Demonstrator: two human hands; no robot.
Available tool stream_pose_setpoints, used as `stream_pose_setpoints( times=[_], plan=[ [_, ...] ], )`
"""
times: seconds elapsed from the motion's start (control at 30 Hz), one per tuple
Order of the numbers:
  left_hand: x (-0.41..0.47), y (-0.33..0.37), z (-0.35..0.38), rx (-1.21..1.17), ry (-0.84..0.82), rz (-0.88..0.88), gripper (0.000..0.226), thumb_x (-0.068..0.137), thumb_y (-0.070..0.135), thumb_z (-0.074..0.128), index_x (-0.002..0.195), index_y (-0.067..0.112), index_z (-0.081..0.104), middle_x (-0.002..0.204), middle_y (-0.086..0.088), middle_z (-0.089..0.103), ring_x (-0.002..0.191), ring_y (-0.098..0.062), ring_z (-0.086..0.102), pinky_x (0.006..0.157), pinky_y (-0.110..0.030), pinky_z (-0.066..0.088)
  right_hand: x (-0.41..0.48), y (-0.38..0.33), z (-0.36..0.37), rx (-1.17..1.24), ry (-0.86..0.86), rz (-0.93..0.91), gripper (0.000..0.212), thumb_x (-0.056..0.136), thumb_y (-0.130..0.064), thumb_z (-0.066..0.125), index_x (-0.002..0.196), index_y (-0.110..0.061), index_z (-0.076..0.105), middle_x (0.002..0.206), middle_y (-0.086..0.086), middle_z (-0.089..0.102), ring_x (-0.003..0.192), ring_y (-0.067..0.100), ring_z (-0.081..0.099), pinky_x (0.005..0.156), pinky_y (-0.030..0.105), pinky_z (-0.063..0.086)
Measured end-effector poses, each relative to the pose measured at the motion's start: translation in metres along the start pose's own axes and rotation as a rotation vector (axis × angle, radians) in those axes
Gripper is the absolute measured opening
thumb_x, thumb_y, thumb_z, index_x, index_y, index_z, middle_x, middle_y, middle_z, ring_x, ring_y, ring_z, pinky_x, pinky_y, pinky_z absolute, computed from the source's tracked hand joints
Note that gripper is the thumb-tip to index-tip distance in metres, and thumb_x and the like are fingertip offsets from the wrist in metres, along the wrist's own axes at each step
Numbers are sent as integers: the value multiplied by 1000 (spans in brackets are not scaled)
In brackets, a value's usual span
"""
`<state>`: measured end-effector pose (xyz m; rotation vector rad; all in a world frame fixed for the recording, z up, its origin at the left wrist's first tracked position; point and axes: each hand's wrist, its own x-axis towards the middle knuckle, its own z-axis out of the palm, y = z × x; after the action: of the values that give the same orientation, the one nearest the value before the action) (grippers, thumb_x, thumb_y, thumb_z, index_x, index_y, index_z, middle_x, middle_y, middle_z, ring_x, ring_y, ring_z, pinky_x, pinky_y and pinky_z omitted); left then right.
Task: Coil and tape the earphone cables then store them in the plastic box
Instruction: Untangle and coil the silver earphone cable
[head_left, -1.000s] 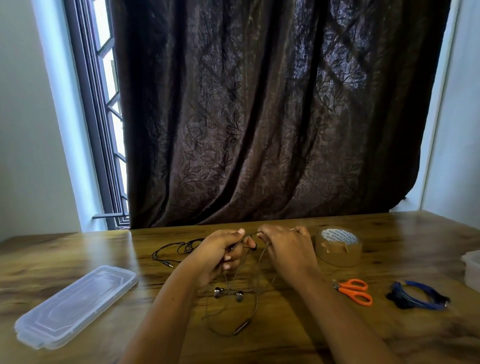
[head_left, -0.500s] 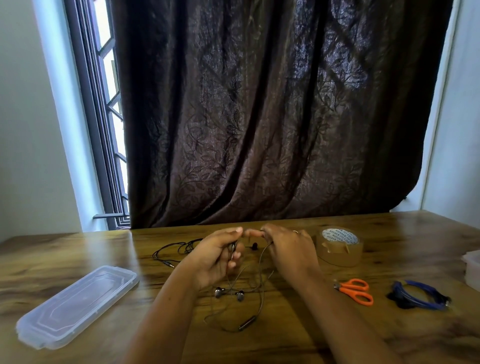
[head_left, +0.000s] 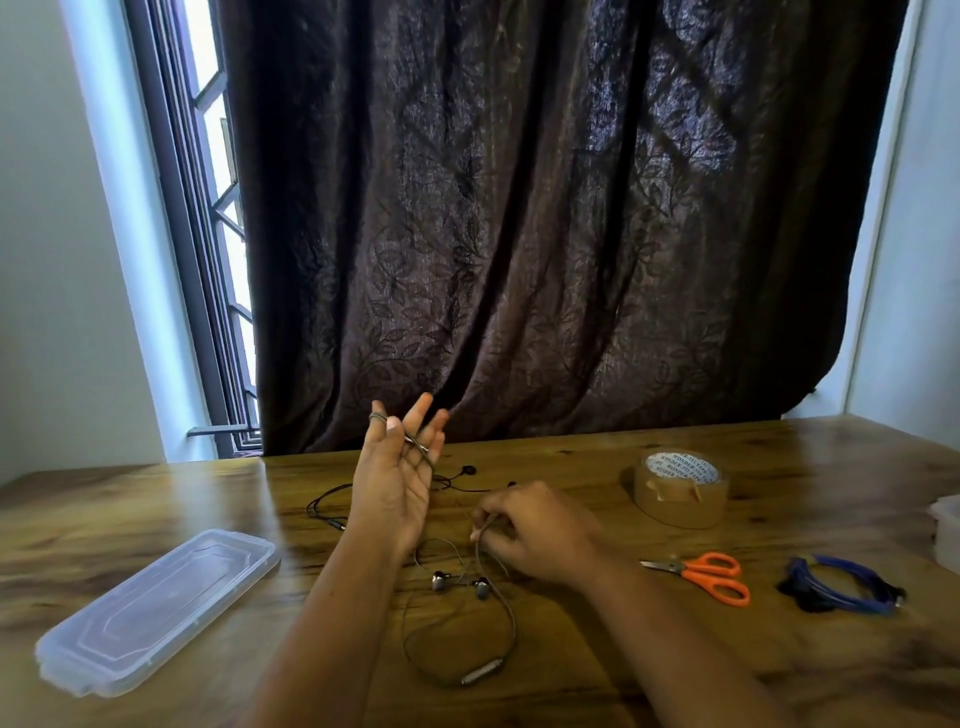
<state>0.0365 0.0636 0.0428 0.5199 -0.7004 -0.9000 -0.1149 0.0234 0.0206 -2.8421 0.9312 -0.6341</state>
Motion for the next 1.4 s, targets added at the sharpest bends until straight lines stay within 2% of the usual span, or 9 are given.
stream_pose_setpoints(
  times=[0.17, 0.3, 0.37, 0.43, 0.53, 0.77, 0.9, 1.13, 1.4],
  plan=[
    [5, -11, -7, 586, -81, 98, 45, 103, 25, 34, 144, 41, 24, 147, 0, 43, 135, -10, 37, 107, -27, 25, 0, -9, -5, -33, -26, -29, 6, 86, -23, 55, 87, -28, 58, 68, -13, 49, 60, 5, 46, 49, 23, 35],
    [3, -20, -3, 1023, -252, 118, 54, 101, 10, 37, 150, 24, 17, 113, 10, 64, 103, 4, 57, 91, -12, 41, -3, -6, -11, -121, 82, 26, 12, 90, -23, 50, 100, -28, 55, 94, -4, 62, 85, 19, 62, 65, 33, 50],
    [2, -23, -3, 1094, -306, 29, 51, 101, 7, 38, 147, 22, 27, 106, 2, 66, 93, -4, 63, 83, -18, 50, -5, 1, -16, -153, 158, 61, 17, 91, -24, 48, 108, -28, 54, 100, -4, 63, 90, 19, 63, 70, 33, 52],
    [0, -24, -4, 1083, -365, -138, 43, 101, 9, 37, 143, 19, 34, 74, -3, 63, 65, -13, 63, 67, -32, 55, -7, 5, -20, -191, 210, 104, 11, 92, -24, 47, 102, -27, 50, 98, -5, 63, 87, 18, 62, 65, 29, 46],
    [-5, -25, -1, 1181, -453, -244, 29, 102, 11, 34, 127, -1, 43, 50, 4, 50, 40, -6, 47, 48, -24, 42, -9, 10, -24, -198, 284, 162, 8, 92, -24, 46, 96, -31, 45, 89, -8, 62, 71, 12, 53, 54, 24, 31],
    [-12, -6, 10, 880, -508, -469, 32, 102, 27, 37, 97, 12, 64, 49, 5, 28, 39, -7, 22, 42, -21, 27, -10, 12, -27, -172, 364, 245, 9, 94, -21, 45, 98, -28, 48, 82, -9, 58, 64, 11, 44, 46, 19, 20],
    [-19, -2, 18, 689, -643, -601, 35, 99, 30, 39, 96, 4, 61, 47, 4, 22, 36, -6, 15, 40, -19, 22, -10, 15, -24, -106, 310, 238, 15, 88, -20, 52, 98, -29, 46, 80, -9, 59, 70, 13, 53, 54, 28, 34],
    [-18, -1, 16, 610, -539, -497, 34, 96, 29, 44, 103, 4, 66, 44, 8, 23, 34, -4, 18, 38, -17, 24, -8, 16, -20, -109, 307, 227, 45, 98, -26, 42, 140, -35, 29, 101, 0, 67, 90, 22, 64, 65, 33, 44],
    [-14, -2, 12, 495, -329, -425, 35, 98, 28, 42, 96, 2, 65, 43, 8, 20, 33, -4, 17, 39, -18, 26, -8, 20, -15, -25, 297, 181, 55, 99, -29, 39, 146, -42, 13, 97, 0, 68, 83, 20, 64, 65, 34, 47]
  ],
)
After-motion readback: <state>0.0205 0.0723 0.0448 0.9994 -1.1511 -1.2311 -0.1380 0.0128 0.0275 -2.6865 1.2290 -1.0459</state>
